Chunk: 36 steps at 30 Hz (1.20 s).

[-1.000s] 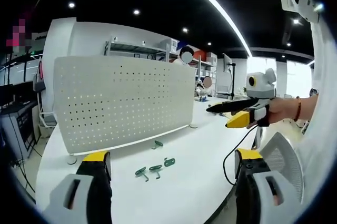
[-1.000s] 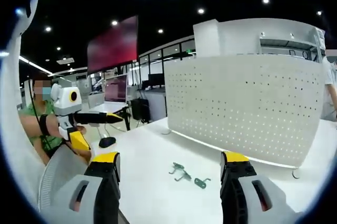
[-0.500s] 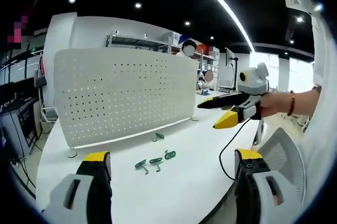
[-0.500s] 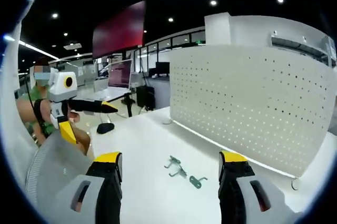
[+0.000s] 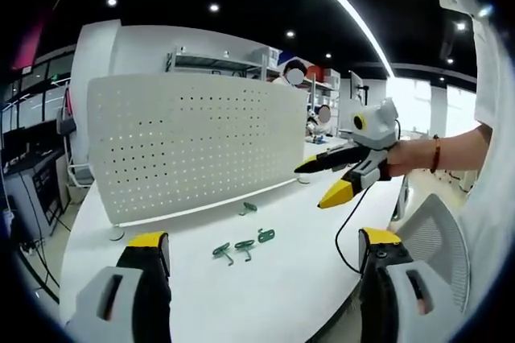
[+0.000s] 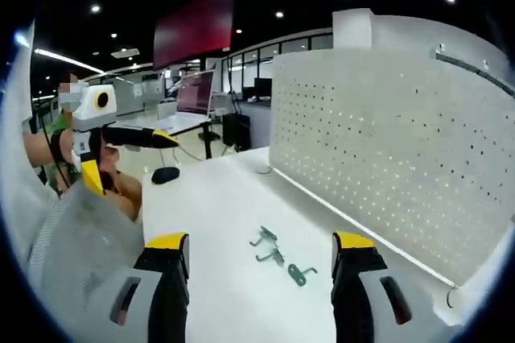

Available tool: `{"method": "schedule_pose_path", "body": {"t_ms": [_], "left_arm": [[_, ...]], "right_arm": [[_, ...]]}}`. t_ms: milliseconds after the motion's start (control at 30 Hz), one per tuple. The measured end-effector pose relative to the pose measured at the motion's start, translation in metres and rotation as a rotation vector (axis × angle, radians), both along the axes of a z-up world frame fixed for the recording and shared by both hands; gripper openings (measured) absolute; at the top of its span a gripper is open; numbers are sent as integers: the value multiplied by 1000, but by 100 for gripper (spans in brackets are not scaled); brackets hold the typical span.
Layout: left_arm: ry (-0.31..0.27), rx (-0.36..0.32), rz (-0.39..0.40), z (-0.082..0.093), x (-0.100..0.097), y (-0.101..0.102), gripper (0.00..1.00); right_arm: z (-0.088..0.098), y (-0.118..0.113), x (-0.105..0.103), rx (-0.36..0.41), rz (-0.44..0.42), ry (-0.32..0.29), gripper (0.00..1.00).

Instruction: Insert the hook assembly into the mounting plate slot until the hook locks in place.

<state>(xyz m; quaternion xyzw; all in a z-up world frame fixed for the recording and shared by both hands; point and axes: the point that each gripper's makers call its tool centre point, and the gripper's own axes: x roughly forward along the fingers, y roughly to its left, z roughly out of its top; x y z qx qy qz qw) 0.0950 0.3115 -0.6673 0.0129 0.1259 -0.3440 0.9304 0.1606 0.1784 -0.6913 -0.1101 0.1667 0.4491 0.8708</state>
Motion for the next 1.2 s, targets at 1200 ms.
{"method": "schedule_pose_path", "body": {"t_ms": [1200], "left_arm": [[28,-14,61,-4,-2,4,100]], "right_arm": [[-68,38,24,-225,197,120,54]]}}
